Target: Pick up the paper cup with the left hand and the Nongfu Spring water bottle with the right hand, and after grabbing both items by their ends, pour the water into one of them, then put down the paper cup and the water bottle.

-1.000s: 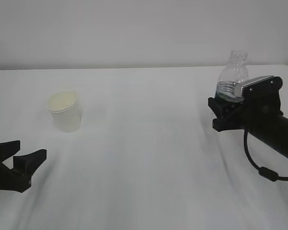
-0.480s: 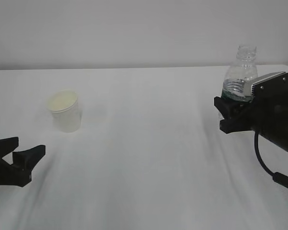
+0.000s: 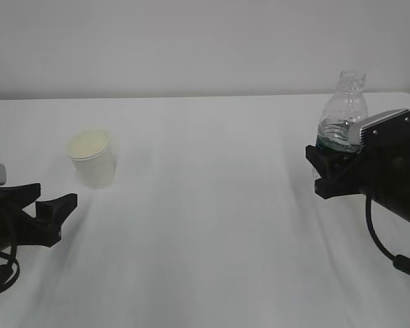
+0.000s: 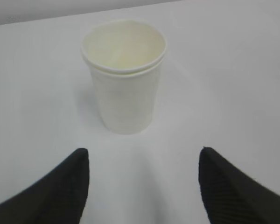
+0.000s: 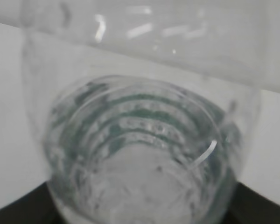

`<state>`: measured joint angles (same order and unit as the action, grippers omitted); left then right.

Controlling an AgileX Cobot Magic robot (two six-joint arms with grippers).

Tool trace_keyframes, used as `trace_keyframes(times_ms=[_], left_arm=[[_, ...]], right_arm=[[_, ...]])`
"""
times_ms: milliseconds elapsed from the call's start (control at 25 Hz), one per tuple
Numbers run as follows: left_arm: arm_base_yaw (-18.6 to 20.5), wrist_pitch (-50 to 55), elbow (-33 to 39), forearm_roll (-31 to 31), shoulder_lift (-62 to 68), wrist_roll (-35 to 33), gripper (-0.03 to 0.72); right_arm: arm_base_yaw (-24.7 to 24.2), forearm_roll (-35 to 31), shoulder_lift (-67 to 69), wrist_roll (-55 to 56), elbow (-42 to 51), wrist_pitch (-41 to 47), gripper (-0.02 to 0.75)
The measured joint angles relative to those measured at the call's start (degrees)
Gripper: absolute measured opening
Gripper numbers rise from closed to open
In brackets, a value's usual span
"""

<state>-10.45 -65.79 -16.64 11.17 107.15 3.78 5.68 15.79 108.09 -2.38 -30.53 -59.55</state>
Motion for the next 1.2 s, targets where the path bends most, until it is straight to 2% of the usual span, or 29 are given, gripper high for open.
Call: trace_keyframes(times_ms=[480, 1200], left_arm=[[0.0, 0.0, -7.7, -1.4, 7.1, 0.1, 0.588], [0.0, 0.0, -16.5, 0.2, 14.7, 5.9, 0.595]], right_arm=[[0.0, 0.0, 0.0, 0.0, 0.2, -0.1, 0.427], [0.0, 0.1, -0.1, -0.1, 0.2, -0.2, 0.427]])
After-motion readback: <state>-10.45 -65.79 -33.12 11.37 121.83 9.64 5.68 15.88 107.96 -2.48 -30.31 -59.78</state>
